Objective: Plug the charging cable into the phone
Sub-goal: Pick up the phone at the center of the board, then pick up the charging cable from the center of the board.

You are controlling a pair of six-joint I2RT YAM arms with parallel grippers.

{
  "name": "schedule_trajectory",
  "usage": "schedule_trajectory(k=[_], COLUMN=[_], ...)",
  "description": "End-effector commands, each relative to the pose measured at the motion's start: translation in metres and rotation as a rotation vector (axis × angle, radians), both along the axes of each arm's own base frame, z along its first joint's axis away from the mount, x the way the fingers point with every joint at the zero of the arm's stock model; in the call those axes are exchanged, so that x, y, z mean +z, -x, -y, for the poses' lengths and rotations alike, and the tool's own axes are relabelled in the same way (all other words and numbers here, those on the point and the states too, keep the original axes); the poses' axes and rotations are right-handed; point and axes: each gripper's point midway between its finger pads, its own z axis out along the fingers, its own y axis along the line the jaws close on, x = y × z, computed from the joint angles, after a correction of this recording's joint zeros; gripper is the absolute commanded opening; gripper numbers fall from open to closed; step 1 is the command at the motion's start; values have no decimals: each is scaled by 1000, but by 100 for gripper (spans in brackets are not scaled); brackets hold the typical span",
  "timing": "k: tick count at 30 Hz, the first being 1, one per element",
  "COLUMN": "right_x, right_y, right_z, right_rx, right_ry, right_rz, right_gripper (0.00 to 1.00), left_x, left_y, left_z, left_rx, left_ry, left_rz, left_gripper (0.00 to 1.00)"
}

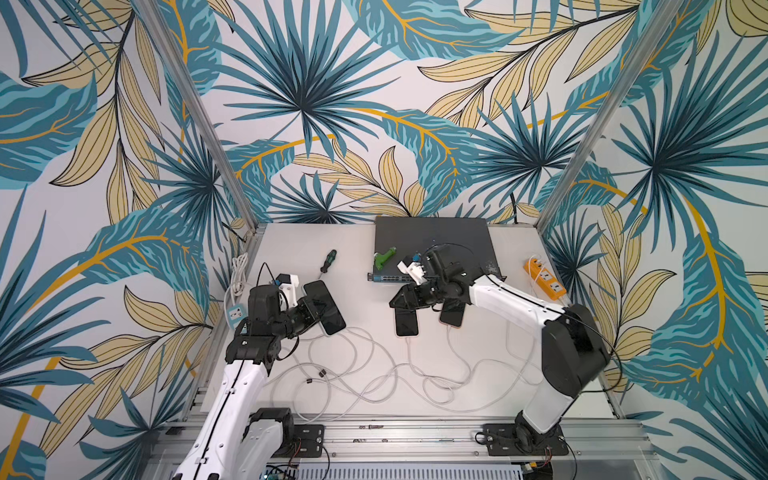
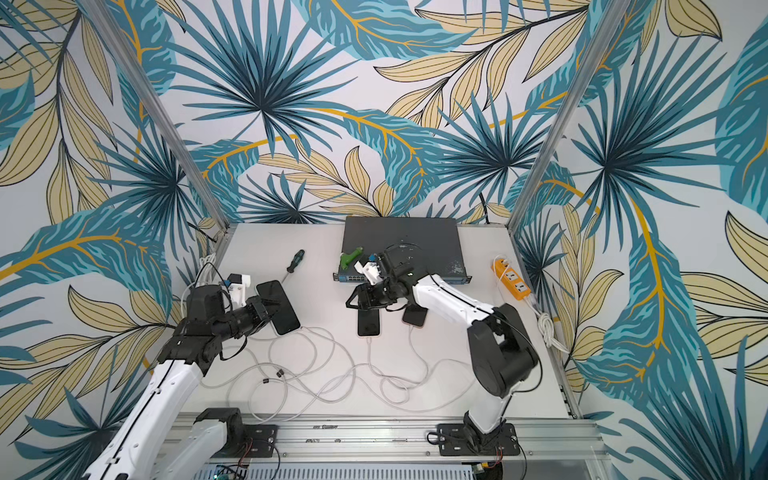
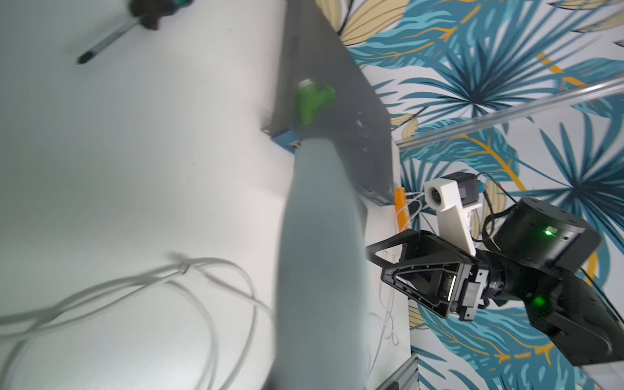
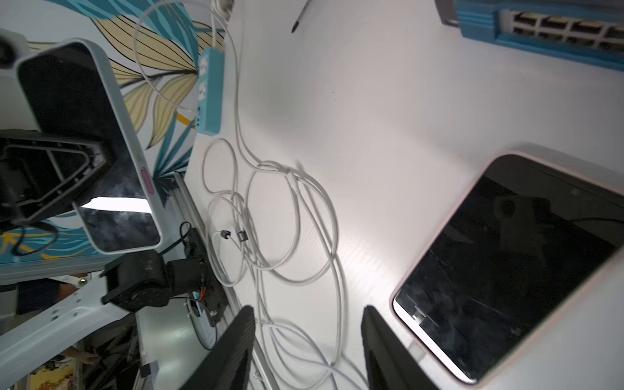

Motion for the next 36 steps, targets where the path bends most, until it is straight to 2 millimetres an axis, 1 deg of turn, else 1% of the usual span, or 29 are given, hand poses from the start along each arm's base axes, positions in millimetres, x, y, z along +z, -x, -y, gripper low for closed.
schedule_trajectory(k=[1,2,3,6,8,11,15,16,22,26,32,36], right_x=[-37,-49,-56,-66,-71,-75,-82,-80,-97,-113,-121,-126], right_y=[12,19,26,43,51,62,74,76,94,94,91,90], right_z=[-6,-8,-15,-34,-44,-58,-68,-72,-75,-74,-75,-72], right_rx=[114,157,194,295,340,397,459,469,544,562,570,575], right_ry=[162,195,212,220,225,233,252,249,291,333,342,361], right_rz=[175,195,214,270,294,330,364,370,375,397,415,417], right_gripper=[51,48,45,39,35,34,33,33,33,33,32,25], left_x=[-2,-9,-16,-27,-29,-30,-25,-25,-31,-33,-35,-38], left_y=[7,11,14,17,18,24,27,27,28,29,29,27], left_z=[-35,-45,-54,-68,-74,-86,-93,-94,-96,-97,-96,-95], left_rx=[147,186,223,275,297,352,386,388,385,381,373,367], left_ry=[-53,-62,-73,-52,-50,-115,-151,-158,-177,-192,-188,-187], left_rz=[-24,-58,-85,-120,-126,-139,-119,-116,-135,-140,-142,-151], left_gripper=[0,0,0,0,0,0,0,0,0,0,0,0])
